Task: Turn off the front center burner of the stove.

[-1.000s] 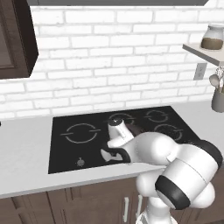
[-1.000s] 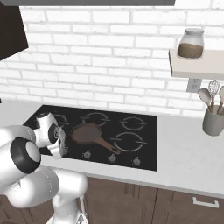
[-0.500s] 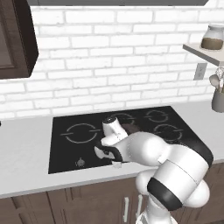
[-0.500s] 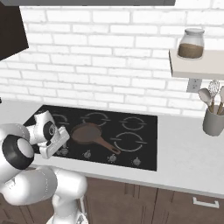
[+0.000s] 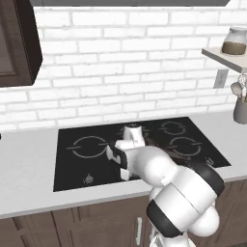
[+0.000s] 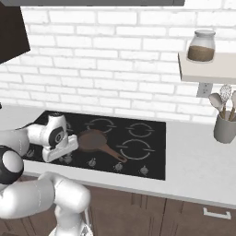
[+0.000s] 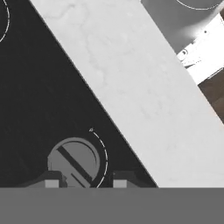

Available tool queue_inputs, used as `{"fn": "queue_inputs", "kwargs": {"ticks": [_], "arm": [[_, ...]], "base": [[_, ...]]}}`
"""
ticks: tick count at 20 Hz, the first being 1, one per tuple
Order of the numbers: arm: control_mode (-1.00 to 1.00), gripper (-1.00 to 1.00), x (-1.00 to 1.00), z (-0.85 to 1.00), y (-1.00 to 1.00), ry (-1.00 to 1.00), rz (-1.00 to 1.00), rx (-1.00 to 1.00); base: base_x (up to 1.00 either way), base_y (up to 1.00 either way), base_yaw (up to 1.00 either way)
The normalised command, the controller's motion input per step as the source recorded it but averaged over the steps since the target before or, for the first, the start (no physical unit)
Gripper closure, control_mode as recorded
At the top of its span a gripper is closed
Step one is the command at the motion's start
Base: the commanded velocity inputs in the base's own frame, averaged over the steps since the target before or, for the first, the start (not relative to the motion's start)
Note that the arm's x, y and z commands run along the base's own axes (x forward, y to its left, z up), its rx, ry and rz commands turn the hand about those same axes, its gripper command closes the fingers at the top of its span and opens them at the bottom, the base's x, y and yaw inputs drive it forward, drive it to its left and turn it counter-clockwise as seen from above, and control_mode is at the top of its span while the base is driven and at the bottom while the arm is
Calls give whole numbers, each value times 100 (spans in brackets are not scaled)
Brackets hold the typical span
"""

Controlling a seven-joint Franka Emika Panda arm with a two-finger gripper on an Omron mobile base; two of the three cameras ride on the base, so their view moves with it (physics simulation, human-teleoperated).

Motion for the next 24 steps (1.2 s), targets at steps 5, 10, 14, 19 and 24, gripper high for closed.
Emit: {"fn": "queue_inputs", "kwargs": {"ticks": [5, 10, 14, 19, 24], "arm": [[-100, 100, -26, -21, 2, 0, -97, 4], [-100, 100, -11, -29, 0, 0, -99, 3], [-100, 100, -1, -43, 2, 0, -100, 0], [-100, 100, -6, -59, -3, -1, -79, 2], [-100, 100, 0, 0, 2, 0, 0, -1]], "base": [[0, 0, 0], [0, 0, 0], [0, 0, 0], [0, 0, 0], [0, 0, 0]]}}
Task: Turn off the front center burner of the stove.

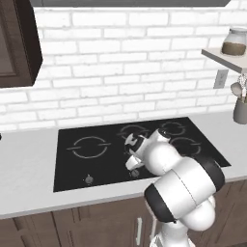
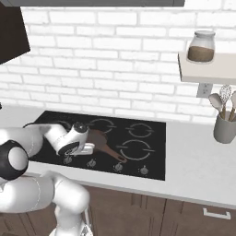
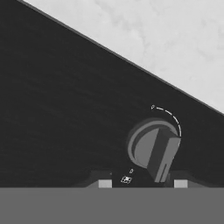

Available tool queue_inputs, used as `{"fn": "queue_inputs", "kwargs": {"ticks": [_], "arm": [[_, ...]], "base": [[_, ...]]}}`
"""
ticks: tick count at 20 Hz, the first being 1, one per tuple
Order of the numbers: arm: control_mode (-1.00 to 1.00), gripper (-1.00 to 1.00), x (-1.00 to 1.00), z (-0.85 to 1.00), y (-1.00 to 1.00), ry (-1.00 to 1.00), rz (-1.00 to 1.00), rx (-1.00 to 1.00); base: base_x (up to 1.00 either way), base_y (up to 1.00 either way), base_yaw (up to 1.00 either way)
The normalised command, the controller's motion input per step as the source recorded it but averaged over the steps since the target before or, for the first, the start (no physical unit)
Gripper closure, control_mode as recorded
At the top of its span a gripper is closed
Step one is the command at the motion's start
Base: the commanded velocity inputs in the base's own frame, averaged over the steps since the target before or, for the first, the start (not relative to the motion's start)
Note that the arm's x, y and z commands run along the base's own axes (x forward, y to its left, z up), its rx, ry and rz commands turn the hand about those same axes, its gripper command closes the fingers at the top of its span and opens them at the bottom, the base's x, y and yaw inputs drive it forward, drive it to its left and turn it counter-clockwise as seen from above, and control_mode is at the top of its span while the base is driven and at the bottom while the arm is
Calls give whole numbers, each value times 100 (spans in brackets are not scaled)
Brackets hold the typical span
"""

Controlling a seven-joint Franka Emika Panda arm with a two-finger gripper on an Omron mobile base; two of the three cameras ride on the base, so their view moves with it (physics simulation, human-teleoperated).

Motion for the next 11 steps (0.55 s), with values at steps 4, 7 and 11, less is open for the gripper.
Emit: {"fn": "queue_inputs", "kwargs": {"ticks": [4, 7, 11], "arm": [[-100, 100, 0, 0, 0, 0, 0, -1], [-100, 100, 0, 0, 0, 0, 0, 0], [-100, 100, 0, 0, -4, 0, 0, 1]], "base": [[0, 0, 0], [0, 0, 0], [0, 0, 0]]}}
